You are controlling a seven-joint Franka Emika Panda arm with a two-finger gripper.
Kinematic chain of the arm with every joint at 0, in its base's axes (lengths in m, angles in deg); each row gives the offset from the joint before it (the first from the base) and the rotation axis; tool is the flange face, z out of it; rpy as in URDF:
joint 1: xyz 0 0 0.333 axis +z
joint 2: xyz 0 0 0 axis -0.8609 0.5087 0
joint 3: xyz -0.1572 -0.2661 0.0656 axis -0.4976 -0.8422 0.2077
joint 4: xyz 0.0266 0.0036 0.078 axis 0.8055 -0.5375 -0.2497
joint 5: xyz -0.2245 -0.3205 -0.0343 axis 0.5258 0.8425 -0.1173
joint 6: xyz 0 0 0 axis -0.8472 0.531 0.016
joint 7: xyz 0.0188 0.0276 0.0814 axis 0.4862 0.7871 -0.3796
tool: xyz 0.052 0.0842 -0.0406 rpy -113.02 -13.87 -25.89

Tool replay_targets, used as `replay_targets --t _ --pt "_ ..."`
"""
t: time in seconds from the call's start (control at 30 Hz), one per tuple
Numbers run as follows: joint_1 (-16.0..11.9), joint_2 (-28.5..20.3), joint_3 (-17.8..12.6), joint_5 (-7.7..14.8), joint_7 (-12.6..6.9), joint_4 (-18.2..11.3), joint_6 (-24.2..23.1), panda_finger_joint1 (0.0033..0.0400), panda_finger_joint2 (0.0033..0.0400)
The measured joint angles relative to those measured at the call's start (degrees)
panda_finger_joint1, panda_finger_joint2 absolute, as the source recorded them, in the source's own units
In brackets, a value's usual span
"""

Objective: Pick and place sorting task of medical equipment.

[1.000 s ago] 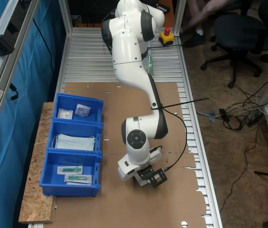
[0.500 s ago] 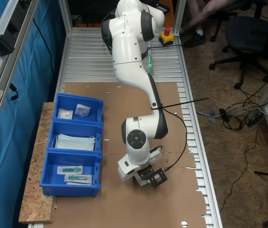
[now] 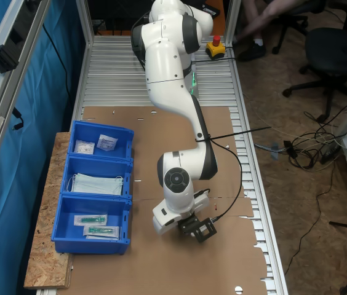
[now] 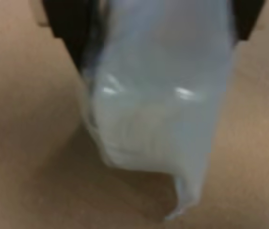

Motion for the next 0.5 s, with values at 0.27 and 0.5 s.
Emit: replay_targets --t 0.27,0.5 --pt "0.02 0.04 0.01 0.0 0.0 0.03 0.0 0.0061 0.0061" --pt "0.02 -0.02 -0.04 0.0 0.0 0.03 0.0 0.0061 0.0061"
